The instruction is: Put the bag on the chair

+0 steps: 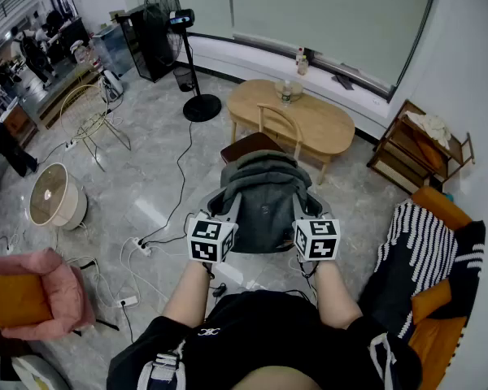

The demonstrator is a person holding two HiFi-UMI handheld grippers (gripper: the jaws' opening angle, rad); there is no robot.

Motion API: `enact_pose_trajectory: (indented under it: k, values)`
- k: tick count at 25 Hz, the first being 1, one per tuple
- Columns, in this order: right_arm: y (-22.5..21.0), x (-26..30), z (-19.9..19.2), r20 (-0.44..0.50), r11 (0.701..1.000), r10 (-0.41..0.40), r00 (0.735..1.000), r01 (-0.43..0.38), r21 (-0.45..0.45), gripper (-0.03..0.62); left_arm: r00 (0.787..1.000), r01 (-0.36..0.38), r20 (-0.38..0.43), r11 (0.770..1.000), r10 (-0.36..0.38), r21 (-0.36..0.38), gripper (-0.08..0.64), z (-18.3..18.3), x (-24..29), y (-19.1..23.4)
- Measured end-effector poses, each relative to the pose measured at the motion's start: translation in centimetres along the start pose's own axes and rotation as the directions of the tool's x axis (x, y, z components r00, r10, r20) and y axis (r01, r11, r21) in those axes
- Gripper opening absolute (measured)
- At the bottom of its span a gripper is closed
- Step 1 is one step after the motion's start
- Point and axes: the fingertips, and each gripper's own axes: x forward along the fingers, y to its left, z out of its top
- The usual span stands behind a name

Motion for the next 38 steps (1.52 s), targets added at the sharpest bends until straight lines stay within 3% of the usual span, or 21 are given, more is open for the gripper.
enact_pose_trajectory:
  k: [8, 18, 38]
  values:
    - [-1.4, -3.9, 1.8, 0.075, 1.000, -0.004, 0.997, 0.005, -0.014, 0.074, 0.999, 0.023, 0.047, 1.000, -0.022, -0.021, 0.103, 1.2, -1.5, -3.4]
    - [-2.3, -4.1, 2.0, 0.083, 1.000, -0.015, 0.996, 0.014, 0.018, 0.080, 0.999, 0.025, 0.046, 1.000, -0.024, -0.018, 0.104, 2.1, -0.6, -3.8]
    - [5.8, 3.0, 3.7, 0.159, 0.997, -0.081, 0.984, 0.078, 0.025, 0.084, 0.992, 0.080, 0.098, 0.996, -0.082, 0.026, 0.107, 2.3, -0.8, 7.7]
